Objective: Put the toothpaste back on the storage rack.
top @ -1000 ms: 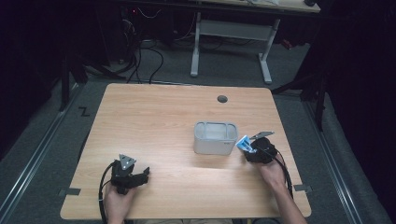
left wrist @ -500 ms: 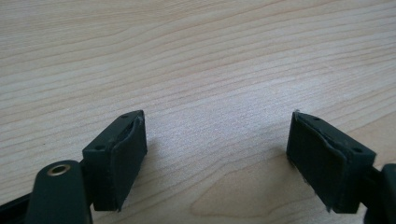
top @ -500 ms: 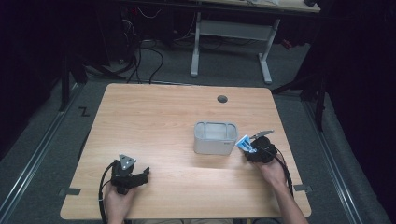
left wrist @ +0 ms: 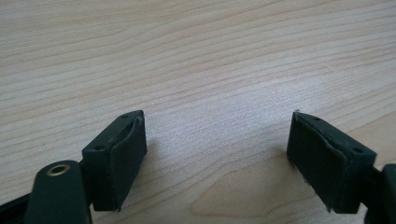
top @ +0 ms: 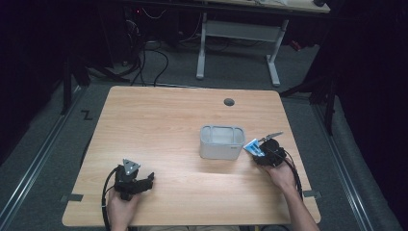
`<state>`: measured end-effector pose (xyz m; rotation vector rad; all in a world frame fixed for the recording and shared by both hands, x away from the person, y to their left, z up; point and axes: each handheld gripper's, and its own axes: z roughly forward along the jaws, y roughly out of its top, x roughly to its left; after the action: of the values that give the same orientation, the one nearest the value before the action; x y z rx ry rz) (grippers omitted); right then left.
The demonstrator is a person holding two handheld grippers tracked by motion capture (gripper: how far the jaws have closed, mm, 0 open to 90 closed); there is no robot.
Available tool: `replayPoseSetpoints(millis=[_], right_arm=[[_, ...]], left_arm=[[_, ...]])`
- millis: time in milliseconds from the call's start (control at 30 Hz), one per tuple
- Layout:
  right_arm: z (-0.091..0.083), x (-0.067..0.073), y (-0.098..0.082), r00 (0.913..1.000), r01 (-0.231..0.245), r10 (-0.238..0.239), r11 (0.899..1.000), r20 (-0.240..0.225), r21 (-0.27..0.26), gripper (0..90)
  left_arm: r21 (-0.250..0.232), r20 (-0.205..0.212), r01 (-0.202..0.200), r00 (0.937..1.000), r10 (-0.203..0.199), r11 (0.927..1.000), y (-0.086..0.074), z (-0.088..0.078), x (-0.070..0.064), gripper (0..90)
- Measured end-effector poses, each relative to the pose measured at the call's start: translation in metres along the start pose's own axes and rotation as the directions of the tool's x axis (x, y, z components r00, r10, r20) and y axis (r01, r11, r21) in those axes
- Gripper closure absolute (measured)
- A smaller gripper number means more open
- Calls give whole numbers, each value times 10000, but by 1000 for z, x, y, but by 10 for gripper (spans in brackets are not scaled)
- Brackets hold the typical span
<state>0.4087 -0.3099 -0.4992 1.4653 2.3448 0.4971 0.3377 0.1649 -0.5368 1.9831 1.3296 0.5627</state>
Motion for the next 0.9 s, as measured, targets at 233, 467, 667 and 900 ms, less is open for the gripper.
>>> replayPoseSetpoints(millis=[233, 467, 667, 900], right_arm=[[-4, 0, 6, 9997, 234, -237, 9990, 56, 372, 638], [-5, -6, 4, 10000, -27, 28, 9997, -20, 258, 718], [-7, -6, 4, 9999, -54, 56, 9998, -118, 171, 727], [-14, -10, 1, 9981, -344, 338, 9993, -514, -110, 726]], left_arm=[[-2, 5, 6, 10000, -6, 10000, 0, 0, 0, 205], [-6, 23, 20, 10000, -20, 10000, 0, 0, 0, 205], [-39, 44, 61, 10000, -60, 10000, 0, 0, 1, 205], [-4, 37, 43, 10000, -43, 10000, 0, 0, 1, 206]])
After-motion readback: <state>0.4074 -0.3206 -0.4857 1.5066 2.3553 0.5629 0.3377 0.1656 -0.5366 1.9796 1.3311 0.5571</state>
